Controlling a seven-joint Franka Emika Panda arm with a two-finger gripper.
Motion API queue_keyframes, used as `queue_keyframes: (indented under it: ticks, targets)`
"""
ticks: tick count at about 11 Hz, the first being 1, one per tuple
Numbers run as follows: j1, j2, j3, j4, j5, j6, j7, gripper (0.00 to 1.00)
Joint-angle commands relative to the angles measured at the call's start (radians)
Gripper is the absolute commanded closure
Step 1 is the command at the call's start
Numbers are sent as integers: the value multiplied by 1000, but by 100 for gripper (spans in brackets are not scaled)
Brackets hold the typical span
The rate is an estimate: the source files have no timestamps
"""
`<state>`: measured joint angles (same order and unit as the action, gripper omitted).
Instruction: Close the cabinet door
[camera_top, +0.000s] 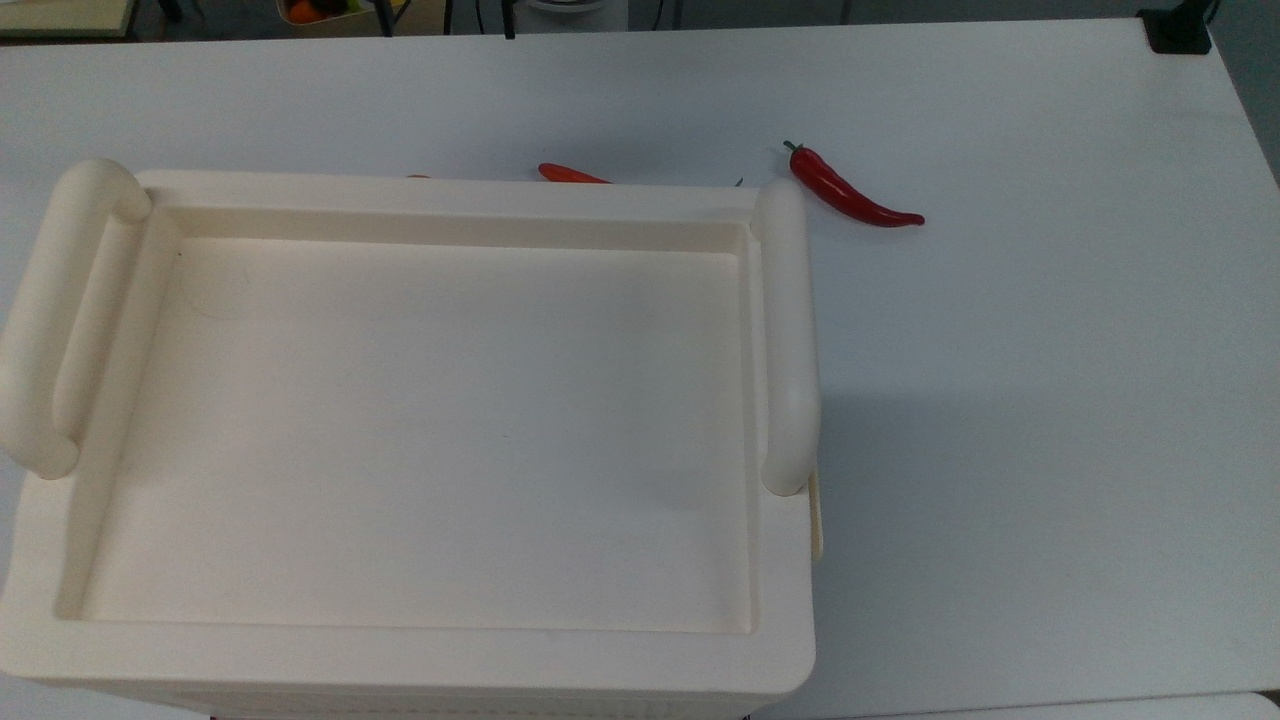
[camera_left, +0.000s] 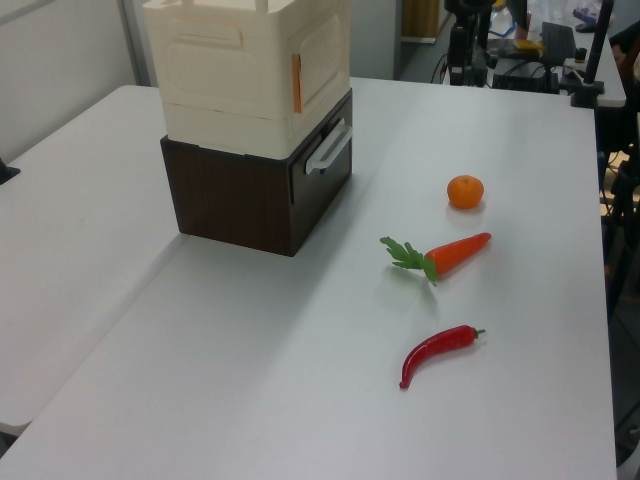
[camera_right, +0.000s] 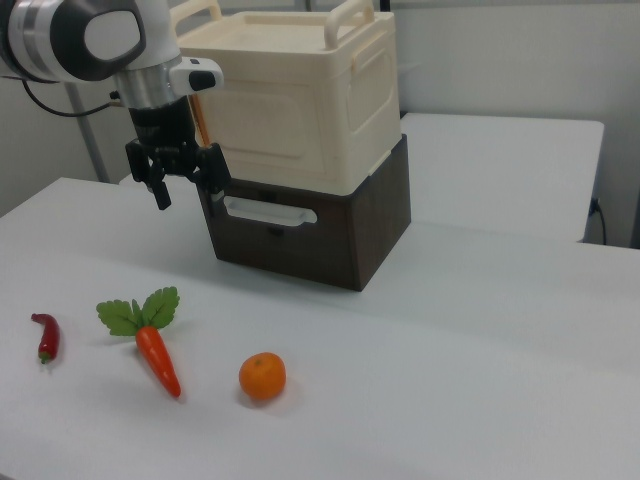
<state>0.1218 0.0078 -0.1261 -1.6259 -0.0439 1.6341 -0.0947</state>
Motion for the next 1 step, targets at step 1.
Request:
queue_keyframes:
  ticks: [1]
  targets:
    - [30, -25, -27, -19, -4, 3, 9, 0]
